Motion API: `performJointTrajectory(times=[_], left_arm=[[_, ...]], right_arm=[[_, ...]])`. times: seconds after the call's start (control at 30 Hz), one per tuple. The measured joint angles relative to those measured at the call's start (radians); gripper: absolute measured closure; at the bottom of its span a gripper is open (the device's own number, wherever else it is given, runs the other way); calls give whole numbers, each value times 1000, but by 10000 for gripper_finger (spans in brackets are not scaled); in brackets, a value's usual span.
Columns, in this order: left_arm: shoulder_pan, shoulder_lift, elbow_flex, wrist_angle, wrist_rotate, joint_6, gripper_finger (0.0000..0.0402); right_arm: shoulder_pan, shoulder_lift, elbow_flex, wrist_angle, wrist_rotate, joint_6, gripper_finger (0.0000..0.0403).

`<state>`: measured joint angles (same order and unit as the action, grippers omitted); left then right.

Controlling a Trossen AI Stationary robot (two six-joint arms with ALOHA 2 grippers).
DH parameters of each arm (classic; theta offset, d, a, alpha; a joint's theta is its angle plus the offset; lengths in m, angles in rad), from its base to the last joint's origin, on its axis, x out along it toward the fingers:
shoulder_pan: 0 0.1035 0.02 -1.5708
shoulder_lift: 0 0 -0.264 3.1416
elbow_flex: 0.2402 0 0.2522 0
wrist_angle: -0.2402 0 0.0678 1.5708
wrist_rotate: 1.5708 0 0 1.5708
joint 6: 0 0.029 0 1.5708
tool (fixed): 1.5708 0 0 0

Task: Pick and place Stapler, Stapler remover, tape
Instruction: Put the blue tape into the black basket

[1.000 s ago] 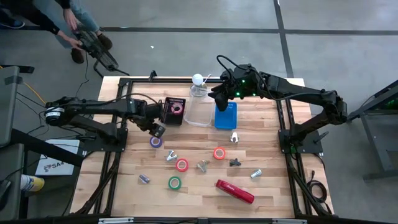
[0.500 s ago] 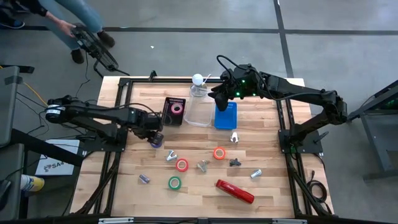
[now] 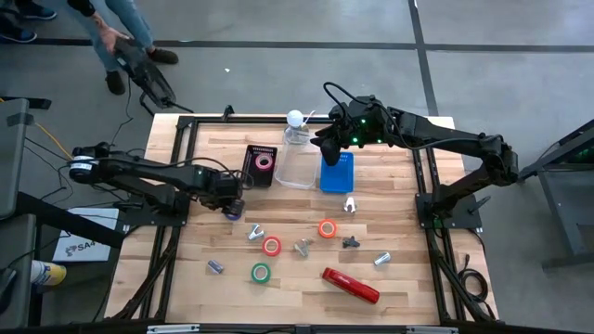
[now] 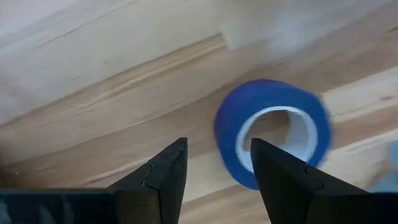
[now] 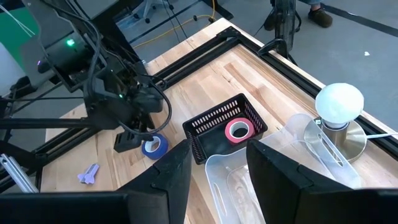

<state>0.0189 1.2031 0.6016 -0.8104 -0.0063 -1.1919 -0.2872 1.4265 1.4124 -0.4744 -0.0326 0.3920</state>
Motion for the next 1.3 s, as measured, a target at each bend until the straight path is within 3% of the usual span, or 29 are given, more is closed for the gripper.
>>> performJointTrajectory(times=[0.47,0.63,0.87,1.13,1.3], left_arm=[[0,115,-4,77,38,16,232],[0,123,-2,70,43,17,269],[0,123,-3,65,49,43,358],[0,107,6,93,77,108,364],[0,71,72,83,42,171,364]], right_arm=[[0,0,0,-3,26,0,258],[0,0,0,-7,26,0,256],[0,0,0,-8,26,0,257],[0,0,0,-8,26,0,257],[0,0,0,-8,26,-4,258]])
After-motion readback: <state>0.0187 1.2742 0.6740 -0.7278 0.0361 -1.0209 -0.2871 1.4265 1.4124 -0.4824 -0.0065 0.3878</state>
